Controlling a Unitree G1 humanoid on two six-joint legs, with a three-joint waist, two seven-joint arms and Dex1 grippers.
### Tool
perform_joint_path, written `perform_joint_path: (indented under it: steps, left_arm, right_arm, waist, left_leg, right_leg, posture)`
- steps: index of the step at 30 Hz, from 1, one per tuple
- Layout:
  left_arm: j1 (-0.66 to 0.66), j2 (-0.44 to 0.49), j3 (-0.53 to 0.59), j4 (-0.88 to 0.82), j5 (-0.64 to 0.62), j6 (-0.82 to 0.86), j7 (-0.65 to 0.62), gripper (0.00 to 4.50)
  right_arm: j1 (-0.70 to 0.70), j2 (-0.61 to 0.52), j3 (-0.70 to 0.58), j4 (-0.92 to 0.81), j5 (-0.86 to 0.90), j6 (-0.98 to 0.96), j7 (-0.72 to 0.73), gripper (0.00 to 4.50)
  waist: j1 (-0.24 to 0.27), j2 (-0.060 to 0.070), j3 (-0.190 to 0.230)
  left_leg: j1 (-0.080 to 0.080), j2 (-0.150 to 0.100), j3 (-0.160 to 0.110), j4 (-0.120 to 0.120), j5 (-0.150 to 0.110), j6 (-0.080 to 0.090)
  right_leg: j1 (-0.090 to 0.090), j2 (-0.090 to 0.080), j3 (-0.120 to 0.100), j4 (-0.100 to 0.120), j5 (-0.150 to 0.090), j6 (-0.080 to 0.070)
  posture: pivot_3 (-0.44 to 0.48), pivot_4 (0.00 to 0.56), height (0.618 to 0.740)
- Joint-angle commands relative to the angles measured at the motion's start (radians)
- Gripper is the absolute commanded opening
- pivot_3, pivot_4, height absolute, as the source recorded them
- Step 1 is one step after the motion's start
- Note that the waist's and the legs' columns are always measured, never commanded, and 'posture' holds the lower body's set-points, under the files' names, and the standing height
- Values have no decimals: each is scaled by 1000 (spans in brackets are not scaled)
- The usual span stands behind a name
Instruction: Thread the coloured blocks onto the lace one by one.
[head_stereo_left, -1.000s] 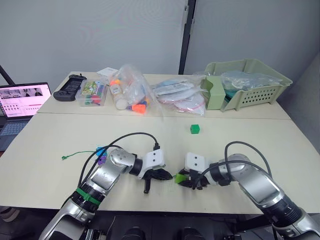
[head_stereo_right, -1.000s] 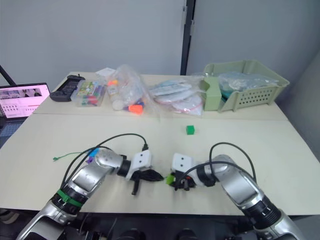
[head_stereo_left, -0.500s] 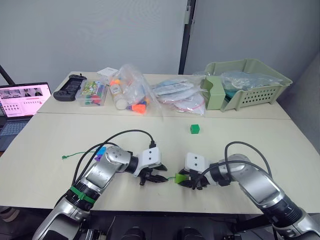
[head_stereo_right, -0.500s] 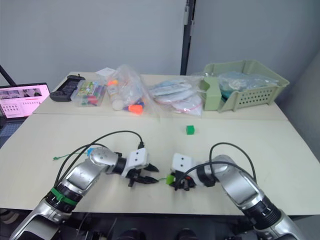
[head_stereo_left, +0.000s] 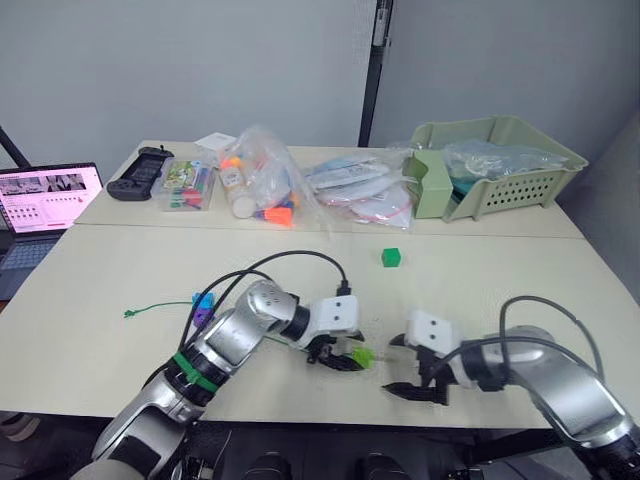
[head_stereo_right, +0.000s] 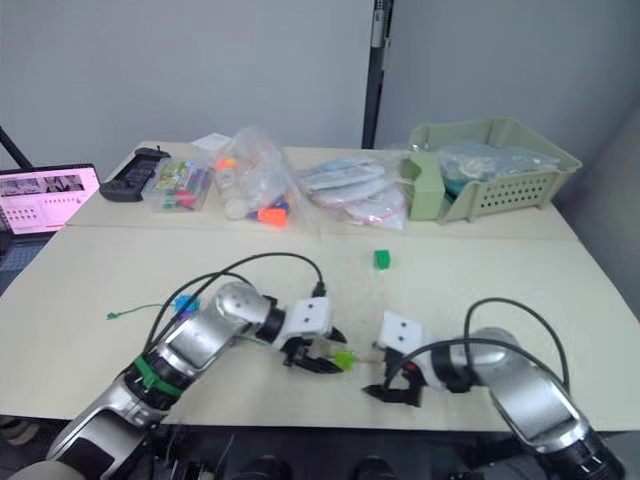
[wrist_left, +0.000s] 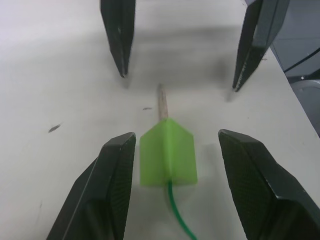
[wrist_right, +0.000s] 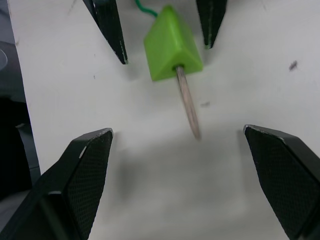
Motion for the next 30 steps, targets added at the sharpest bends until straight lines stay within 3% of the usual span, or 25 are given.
perform_joint_path:
  steps: [1,8,13,21,24,30]
  left_arm:
    - [-21,5,-30,-26,44,29,15,2783]
    - [-11,2,-98,4,138,31,61,2783]
    - [-6,3,-105,8,140,22,52,1355]
    - [-5,11,-102,18,140,-2,30,1315]
    - [-7,8,-101,23,140,-3,30,1315]
    - [-7,14,-95,26,138,-6,24,1315]
  right_arm:
    - [-4,-8,-26,-14,12,-24,-13,4409]
    - [-24,-5,-13,-11,12,-18,-37,4409]
    - [-46,2,12,-2,7,-15,-45,4500]
    - [-73,31,71,49,-12,-38,-56,4500]
    - [-66,36,94,83,-26,-62,-54,3756]
    - [-53,31,113,131,-43,-118,-53,1708]
  waist:
    - [-5,0,0]
    - [3,0,0]
    - [5,0,0]
    - [4,0,0]
    - [4,0,0]
    - [3,0,0]
  left_leg:
    - [0,0,0,0,0,0]
    - [1,0,0,0,0,0]
    - [1,0,0,2,0,0]
    - [2,0,0,2,0,0]
    - [2,0,0,2,0,0]
    - [6,0,0,2,0,0]
  right_leg:
    - [0,0,0,0,0,0]
    - [1,0,0,0,0,0]
    - [2,0,0,0,0,0]
    - [3,0,0,0,0,0]
    - [3,0,0,0,0,0]
    - [8,0,0,0,0,0]
  posture:
    - [0,150,740]
    - [0,150,740]
    - [0,150,740]
    - [0,150,740]
    - [0,150,740]
    - [0,150,740]
